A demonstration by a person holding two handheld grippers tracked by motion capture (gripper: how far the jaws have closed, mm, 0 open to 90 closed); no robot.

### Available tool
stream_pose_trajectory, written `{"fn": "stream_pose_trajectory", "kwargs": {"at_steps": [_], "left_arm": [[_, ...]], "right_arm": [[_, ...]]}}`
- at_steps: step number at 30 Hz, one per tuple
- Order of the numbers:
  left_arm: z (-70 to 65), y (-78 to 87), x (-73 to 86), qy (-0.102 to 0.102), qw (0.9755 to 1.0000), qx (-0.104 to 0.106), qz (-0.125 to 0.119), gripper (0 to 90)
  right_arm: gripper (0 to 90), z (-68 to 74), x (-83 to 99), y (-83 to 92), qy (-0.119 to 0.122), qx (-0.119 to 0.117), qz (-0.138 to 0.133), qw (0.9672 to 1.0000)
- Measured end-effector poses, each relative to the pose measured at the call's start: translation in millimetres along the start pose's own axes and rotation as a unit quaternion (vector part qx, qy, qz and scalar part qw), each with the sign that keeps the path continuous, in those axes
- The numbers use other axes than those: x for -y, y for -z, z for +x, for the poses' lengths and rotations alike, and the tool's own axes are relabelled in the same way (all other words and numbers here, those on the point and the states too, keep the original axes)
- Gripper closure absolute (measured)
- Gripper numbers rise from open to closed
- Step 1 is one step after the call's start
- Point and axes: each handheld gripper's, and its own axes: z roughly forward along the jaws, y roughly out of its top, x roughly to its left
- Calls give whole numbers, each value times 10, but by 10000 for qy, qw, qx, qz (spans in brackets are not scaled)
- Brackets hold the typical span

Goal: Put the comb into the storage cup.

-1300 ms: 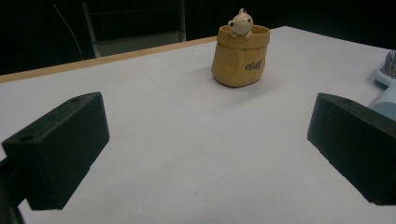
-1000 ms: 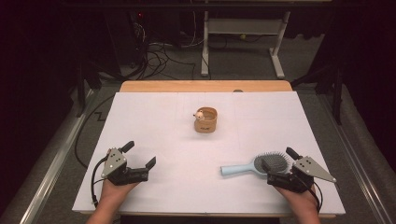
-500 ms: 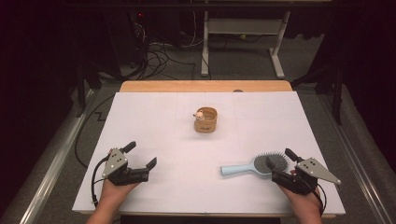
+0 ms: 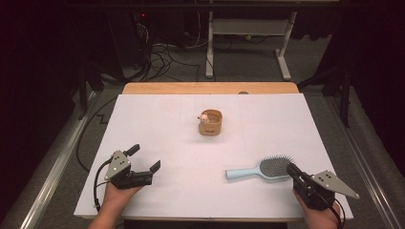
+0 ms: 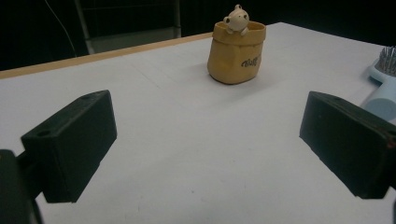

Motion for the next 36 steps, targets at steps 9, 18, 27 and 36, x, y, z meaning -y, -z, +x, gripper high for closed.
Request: {"fn": "stream_pose_trajectory", "kwargs": {"at_steps": [9,18,27,36], "left_arm": [[-8,0,0,-19,10000,-27,-5,45],[-14,16,-1,-40,9999,-73,-128,47],[-21,10,3,33,9999,-53,-132,48],[-29,7,10,53,9999,-56,-97,48]], "right_arm": [[900,22,105,59,150,66,686,9975],[900,27,169,-118,132,-58,1379,9903],[900,4,90,-371,221,131,1501,9883],[900,-88,-86,-727,154,339,1512,9878]]}}
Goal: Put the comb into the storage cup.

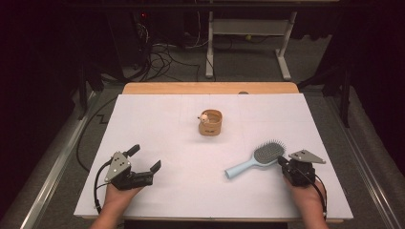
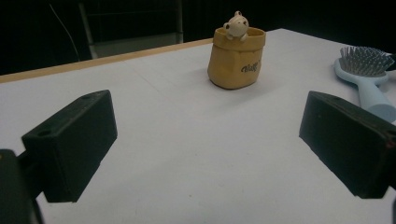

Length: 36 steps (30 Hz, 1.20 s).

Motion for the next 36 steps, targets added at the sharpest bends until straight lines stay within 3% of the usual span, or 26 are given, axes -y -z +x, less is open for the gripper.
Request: {"fn": "stream_pose_trajectory", "kwargs": {"at_steps": [15,24,25,26,27,29,31,32,33,35,36], "left_arm": [[10,-6,11,34,10000,37,36,55],[12,1,10,60,10000,32,21,55],[9,4,8,53,10000,38,3,55],[8,7,7,46,10000,36,-3,55],[11,10,7,58,10000,37,-3,55],[14,8,7,61,10000,34,3,55],[18,2,9,46,10000,38,-10,55],[18,2,9,46,10000,38,-10,55],[24,-2,10,50,10000,38,-1,55],[28,-6,12,69,10000,42,7,55],[28,-3,11,46,10000,45,8,55]], "right_arm": [[900,17,-235,-331,102,41,-87,9999],[900,139,-254,10,96,-224,-644,9976],[900,255,-288,89,188,-414,-772,9960],[900,255,-288,89,188,-414,-772,9960],[900,392,-325,120,311,-616,-879,9937],[900,536,-350,122,484,-794,-917,9914],[900,708,-370,100,675,-1010,-924,9883],[900,708,-370,100,675,-1010,-924,9883],[900,883,-393,50,797,-1276,-854,9849],[900,933,-398,30,800,-1372,-827,9838],[900,1064,-413,-37,890,-1520,-709,9818]]}}
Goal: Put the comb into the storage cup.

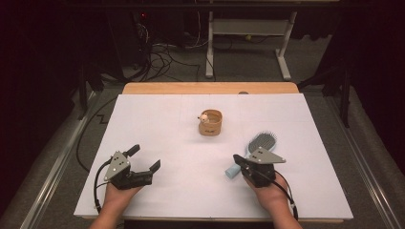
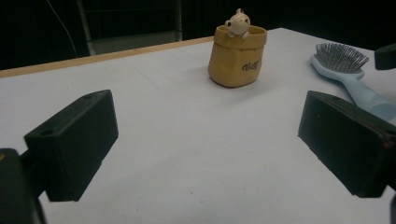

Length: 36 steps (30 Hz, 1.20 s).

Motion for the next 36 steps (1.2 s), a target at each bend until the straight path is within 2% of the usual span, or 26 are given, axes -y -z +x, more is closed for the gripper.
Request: {"fn": "stream_pose_trajectory", "kwargs": {"at_steps": [4,6,8,11,14,27,33,36], "left_arm": [[1,0,-1,-6,10000,13,-15,55],[3,-2,0,1,10000,15,-6,56],[2,-3,0,-12,10000,21,-2,56],[1,-9,1,-13,10000,34,6,56],[-3,-5,0,-27,10000,42,-5,56],[1,-4,0,-9,10000,54,-1,58],[9,6,-2,23,10000,50,-16,58],[7,6,-1,24,10000,56,-11,58]], "right_arm": [[900,106,-20,-113,157,-87,225,9996],[900,212,-26,-224,300,-113,461,9984],[900,236,-25,-244,335,-101,517,9981],[900,278,-11,-336,493,-67,758,9959],[900,290,10,-375,534,-36,926,9943],[900,250,24,-279,559,-101,1154,9917],[900,176,107,-150,494,-111,1260,9907],[900,143,130,-80,468,-127,1227,9913]]}}
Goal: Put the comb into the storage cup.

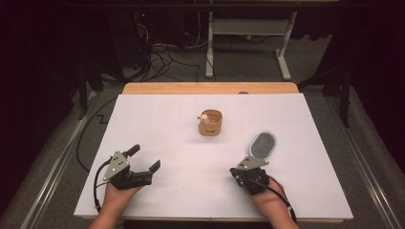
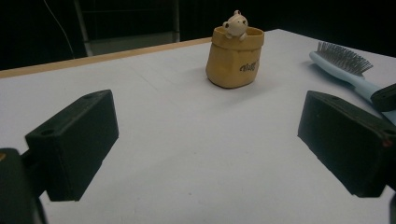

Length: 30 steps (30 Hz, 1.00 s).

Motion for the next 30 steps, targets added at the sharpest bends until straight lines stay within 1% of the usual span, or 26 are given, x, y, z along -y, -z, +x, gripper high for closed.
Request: {"fn": "stream_pose_trajectory", "kwargs": {"at_steps": [3,4,6,8,10,11,12,13,15,16,18,19,22,23,24,26,27,28,30], "left_arm": [[-3,0,0,-5,10000,4,4,58],[-3,0,0,2,10000,-3,5,58],[2,1,1,31,10000,-15,11,58],[6,-3,1,54,10000,-8,18,58],[3,-6,2,41,10000,-2,25,58],[1,-6,1,40,10000,3,27,58],[0,-5,1,38,10000,10,28,58],[-2,-6,2,36,10000,15,26,57],[0,-7,3,40,10000,26,32,58],[0,-8,3,44,10000,30,36,58],[2,-10,4,52,10000,34,55,58],[4,-11,4,68,10000,31,62,58],[3,-10,3,65,10000,22,51,58],[2,-10,3,63,10000,21,48,58],[2,-12,5,62,10000,24,53,58],[2,-14,5,63,10000,26,56,58],[2,-15,5,61,10000,27,58,58],[1,-16,5,58,10000,28,60,58],[-1,-19,7,56,10000,36,67,58]], "right_arm": [[900,-30,67,65,34,37,52,10000],[900,-40,96,86,-30,17,39,10000],[900,-72,131,141,-55,2,-22,10000],[900,-89,171,189,-82,63,26,9999],[900,-119,216,215,-127,44,42,9999],[900,-153,248,266,-180,74,27,9998],[900,-153,248,266,-180,74,27,9998],[900,-168,264,289,-169,131,47,9998],[900,-232,336,350,-248,173,57,9995],[900,-232,336,350,-248,173,57,9995],[900,-292,396,411,-378,201,42,9991],[900,-309,413,424,-368,230,68,9990],[900,-380,485,477,-490,281,87,9984],[900,-380,485,477,-490,281,87,9984],[900,-432,528,520,-563,338,102,9978],[900,-460,553,538,-592,357,113,9975],[900,-512,604,574,-671,399,111,9969],[900,-537,627,593,-727,420,109,9964],[900,-584,667,627,-772,488,125,9957]]}}
